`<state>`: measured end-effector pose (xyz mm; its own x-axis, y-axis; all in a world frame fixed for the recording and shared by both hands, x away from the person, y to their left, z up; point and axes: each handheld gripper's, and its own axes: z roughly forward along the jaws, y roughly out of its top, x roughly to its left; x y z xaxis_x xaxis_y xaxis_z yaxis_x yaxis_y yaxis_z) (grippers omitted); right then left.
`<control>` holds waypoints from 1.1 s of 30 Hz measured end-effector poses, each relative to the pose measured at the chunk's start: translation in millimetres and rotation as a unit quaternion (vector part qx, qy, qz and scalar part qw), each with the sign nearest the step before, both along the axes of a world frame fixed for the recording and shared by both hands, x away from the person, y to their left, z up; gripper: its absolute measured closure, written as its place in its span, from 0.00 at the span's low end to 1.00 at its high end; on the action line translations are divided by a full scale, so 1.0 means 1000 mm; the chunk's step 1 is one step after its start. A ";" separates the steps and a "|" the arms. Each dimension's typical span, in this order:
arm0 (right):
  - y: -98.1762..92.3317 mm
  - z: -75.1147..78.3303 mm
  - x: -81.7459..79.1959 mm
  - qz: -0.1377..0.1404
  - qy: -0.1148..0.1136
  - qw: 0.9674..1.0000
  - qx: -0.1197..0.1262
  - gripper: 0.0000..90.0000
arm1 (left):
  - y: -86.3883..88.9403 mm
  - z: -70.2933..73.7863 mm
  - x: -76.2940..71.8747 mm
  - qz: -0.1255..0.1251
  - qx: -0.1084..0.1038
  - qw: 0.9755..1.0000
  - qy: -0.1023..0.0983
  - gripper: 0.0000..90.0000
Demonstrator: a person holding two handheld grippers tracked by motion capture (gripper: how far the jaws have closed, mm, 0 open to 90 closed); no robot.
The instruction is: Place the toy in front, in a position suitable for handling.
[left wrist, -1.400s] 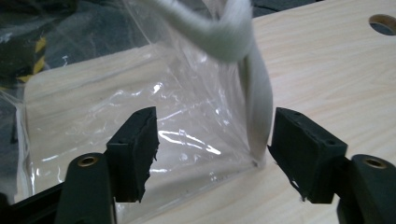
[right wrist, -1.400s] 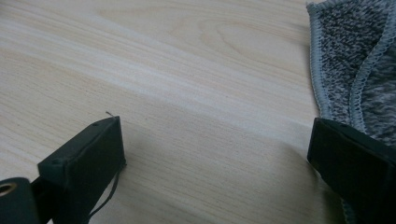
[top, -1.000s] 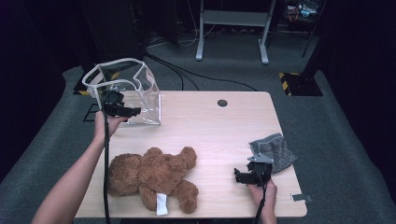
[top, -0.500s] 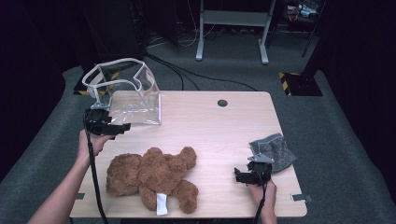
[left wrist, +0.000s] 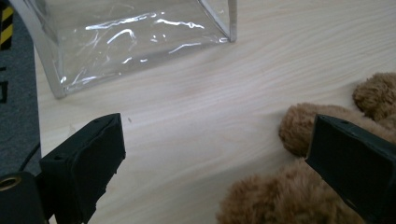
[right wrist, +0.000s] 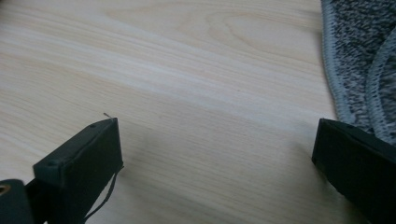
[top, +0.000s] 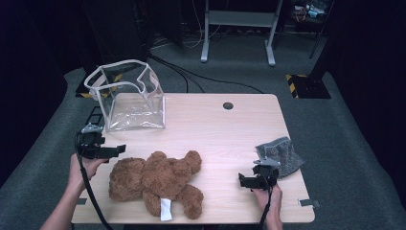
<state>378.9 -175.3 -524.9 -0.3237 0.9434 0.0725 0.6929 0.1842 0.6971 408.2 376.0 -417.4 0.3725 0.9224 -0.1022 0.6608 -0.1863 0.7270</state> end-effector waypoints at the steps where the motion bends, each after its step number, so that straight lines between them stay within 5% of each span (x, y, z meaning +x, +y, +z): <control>1: 0.001 0.001 -0.001 0.001 0.002 1.000 0.006 0.01 | 0.000 -0.002 -0.003 0.002 0.003 1.000 -0.003 0.04; 6: 0.012 0.014 -0.009 0.017 0.004 1.000 0.018 0.01 | 0.005 -0.004 -0.016 -0.007 0.003 1.000 0.006 0.01; 18: 0.053 0.052 -0.020 0.075 -0.004 0.997 0.032 0.04 | 0.011 -0.013 -0.048 0.010 -0.027 0.999 -0.017 0.00; 27: 0.093 0.073 -0.021 0.133 0.000 0.988 0.073 0.05 | 0.008 -0.016 -0.062 0.005 -0.041 0.999 -0.020 0.01; 33: 0.120 0.086 -0.024 0.166 -0.010 0.983 0.077 0.06 | 0.001 -0.010 -0.066 -0.012 -0.047 0.999 -0.020 0.02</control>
